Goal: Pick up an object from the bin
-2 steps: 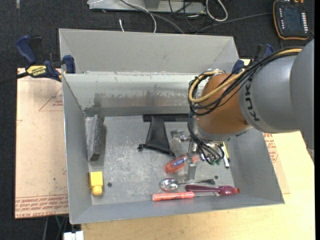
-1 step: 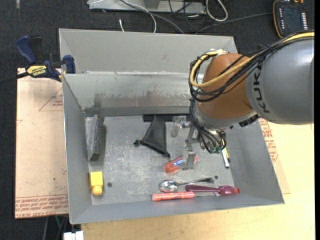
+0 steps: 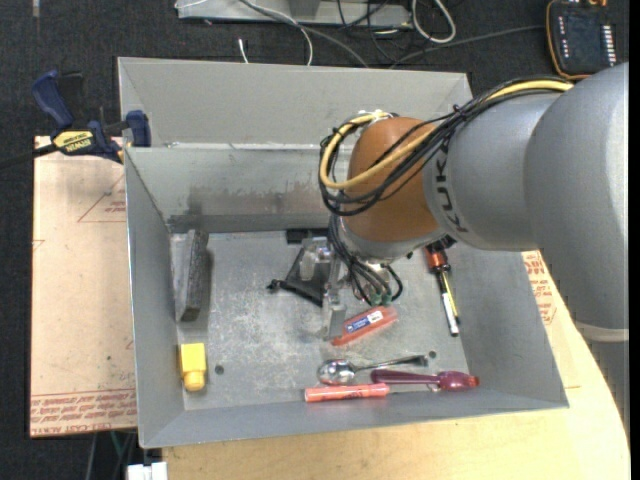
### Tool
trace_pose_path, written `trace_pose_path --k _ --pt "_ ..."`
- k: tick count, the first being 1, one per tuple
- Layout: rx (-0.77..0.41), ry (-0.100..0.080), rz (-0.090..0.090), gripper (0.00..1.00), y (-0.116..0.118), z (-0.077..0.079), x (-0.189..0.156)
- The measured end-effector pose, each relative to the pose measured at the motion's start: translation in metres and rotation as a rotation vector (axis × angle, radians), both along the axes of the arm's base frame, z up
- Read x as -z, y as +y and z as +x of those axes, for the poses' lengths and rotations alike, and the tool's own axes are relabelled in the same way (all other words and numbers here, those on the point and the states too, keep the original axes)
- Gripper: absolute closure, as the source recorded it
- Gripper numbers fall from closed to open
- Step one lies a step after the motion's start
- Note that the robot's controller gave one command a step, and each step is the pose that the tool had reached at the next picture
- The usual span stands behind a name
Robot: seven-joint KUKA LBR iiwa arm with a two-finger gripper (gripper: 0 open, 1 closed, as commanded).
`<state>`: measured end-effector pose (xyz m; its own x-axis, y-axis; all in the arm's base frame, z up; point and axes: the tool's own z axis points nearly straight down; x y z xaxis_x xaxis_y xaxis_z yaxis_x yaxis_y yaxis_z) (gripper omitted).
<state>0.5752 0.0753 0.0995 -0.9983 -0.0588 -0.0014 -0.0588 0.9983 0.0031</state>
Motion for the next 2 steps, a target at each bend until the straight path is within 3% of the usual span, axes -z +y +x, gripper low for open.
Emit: trace_pose_path --k 1,2 --pt "0.131 -0.019 -0.002 0.00 0.0038 0.0338 0.0296" --pt "0.262 -0.005 0.003 1.00 -0.0036 0.0306 0.0278"
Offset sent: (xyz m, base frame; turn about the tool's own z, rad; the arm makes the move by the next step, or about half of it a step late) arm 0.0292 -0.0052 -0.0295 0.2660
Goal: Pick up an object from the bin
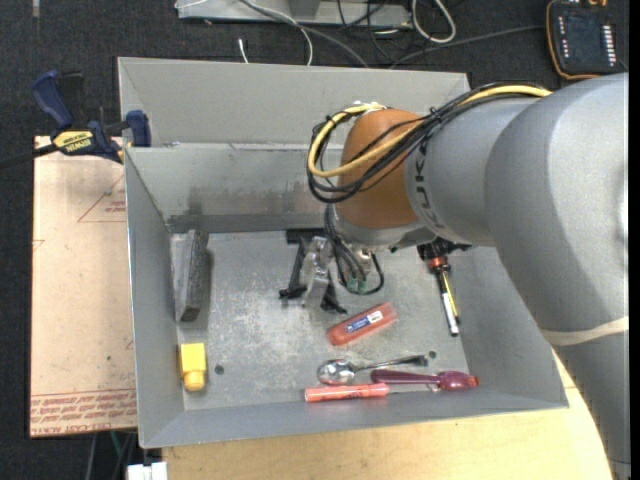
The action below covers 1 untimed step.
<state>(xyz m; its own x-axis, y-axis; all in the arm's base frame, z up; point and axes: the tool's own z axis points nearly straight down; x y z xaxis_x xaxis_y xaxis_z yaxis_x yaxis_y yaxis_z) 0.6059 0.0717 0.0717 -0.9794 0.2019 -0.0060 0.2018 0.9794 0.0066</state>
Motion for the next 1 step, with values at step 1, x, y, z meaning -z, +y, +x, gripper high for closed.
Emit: trace_pose_path --k 1 --pt "0.000 0.000 0.000 1.00 0.0000 0.0000 -0.0002"
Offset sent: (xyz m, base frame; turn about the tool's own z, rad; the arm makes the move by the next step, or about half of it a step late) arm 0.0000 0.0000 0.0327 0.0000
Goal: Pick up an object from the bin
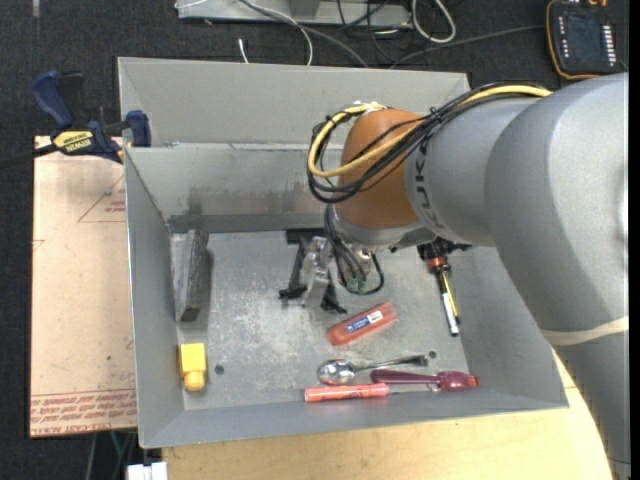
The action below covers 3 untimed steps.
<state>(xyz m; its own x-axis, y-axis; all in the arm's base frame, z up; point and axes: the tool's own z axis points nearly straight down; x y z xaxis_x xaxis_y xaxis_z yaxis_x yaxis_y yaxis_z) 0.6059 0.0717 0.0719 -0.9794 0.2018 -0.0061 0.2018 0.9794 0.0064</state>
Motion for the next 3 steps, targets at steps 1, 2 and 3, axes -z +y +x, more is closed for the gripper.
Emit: trace_pose_path --k 1,2,3 --pt "-0.001 0.002 0.000 1.00 0.000 -0.001 -0.017" --pt "-0.002 0.000 0.001 1.00 0.000 -0.001 -0.039" --pt "-0.004 0.000 0.001 1.00 0.000 0.000 -0.057"
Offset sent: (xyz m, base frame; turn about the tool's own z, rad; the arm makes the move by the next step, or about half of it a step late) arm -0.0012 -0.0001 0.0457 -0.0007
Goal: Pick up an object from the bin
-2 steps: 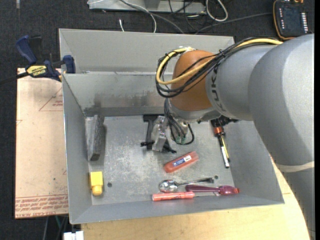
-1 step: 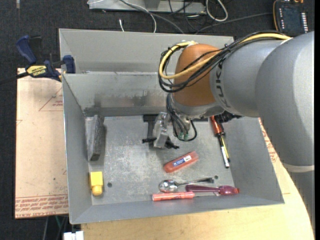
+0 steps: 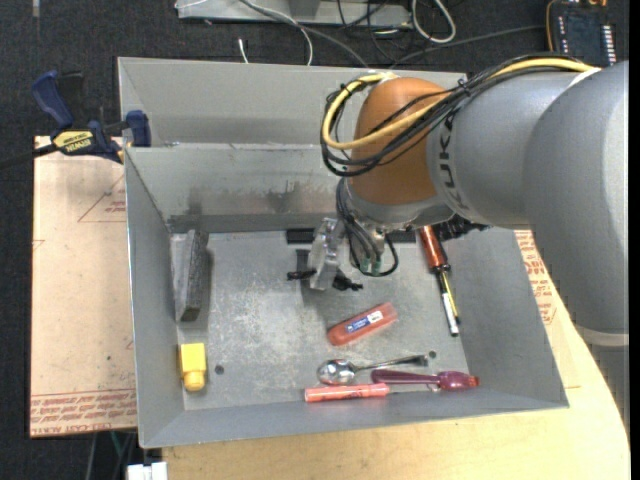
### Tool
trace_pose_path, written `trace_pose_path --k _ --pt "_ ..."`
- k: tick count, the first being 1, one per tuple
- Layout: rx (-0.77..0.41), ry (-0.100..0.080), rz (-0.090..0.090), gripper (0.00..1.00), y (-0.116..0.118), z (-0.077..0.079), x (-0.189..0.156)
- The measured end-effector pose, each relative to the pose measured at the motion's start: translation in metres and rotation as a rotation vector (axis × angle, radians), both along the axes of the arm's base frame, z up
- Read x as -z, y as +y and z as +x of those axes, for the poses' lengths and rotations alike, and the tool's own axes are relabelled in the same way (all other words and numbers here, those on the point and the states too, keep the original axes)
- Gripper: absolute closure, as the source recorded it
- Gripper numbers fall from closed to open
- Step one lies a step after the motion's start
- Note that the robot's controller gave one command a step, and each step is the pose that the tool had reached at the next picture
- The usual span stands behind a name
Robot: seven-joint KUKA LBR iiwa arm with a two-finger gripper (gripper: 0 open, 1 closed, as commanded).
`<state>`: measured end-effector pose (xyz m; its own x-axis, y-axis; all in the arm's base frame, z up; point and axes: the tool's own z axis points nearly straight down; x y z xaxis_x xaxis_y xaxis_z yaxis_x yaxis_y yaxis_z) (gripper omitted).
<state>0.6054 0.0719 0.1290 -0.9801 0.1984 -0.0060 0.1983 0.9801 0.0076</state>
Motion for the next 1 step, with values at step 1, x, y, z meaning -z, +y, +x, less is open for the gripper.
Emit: trace_pose_path --k 1 --pt "-0.001 0.001 0.001 1.00 0.0002 -0.0001 -0.0326"
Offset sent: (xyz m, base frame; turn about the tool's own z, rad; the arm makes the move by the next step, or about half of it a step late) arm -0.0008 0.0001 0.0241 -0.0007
